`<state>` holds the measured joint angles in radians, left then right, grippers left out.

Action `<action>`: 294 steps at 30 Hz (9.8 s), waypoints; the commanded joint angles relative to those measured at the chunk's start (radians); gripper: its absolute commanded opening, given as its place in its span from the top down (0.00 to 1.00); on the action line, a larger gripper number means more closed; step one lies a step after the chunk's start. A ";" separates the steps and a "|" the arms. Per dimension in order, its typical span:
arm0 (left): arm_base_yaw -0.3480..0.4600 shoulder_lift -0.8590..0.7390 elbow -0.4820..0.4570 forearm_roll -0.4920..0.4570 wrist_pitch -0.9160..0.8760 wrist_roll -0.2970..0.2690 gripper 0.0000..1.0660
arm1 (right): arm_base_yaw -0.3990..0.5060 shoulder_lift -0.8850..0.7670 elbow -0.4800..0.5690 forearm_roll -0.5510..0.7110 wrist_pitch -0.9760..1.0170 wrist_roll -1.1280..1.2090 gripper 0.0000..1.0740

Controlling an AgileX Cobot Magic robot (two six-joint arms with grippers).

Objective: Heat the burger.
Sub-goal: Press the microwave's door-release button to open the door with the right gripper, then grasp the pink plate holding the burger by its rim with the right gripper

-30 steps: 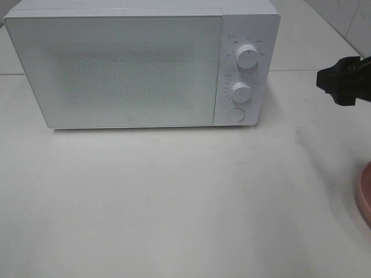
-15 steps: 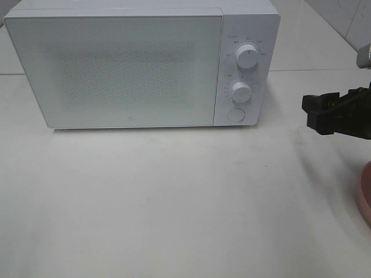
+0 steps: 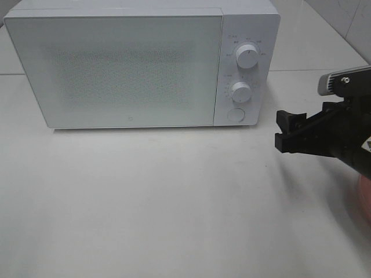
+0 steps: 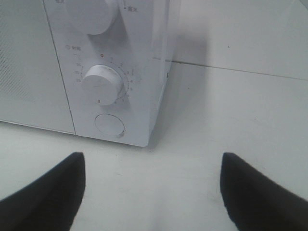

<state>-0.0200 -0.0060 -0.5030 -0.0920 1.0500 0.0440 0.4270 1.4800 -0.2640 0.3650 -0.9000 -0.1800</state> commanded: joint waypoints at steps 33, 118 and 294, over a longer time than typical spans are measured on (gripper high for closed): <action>-0.005 -0.023 0.003 -0.003 -0.014 -0.003 0.15 | 0.382 0.237 -0.124 0.507 -0.267 0.046 0.30; -0.005 -0.020 0.003 -0.003 -0.014 -0.003 0.15 | 0.159 0.526 -0.467 0.359 -0.004 1.499 1.00; -0.005 -0.019 0.003 -0.004 -0.014 -0.002 0.15 | -0.265 -0.097 -0.461 -0.359 1.670 0.216 0.62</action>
<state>-0.0200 -0.0060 -0.5030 -0.0920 1.0500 0.0440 0.1690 1.3900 -0.7250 0.0220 0.7620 0.0360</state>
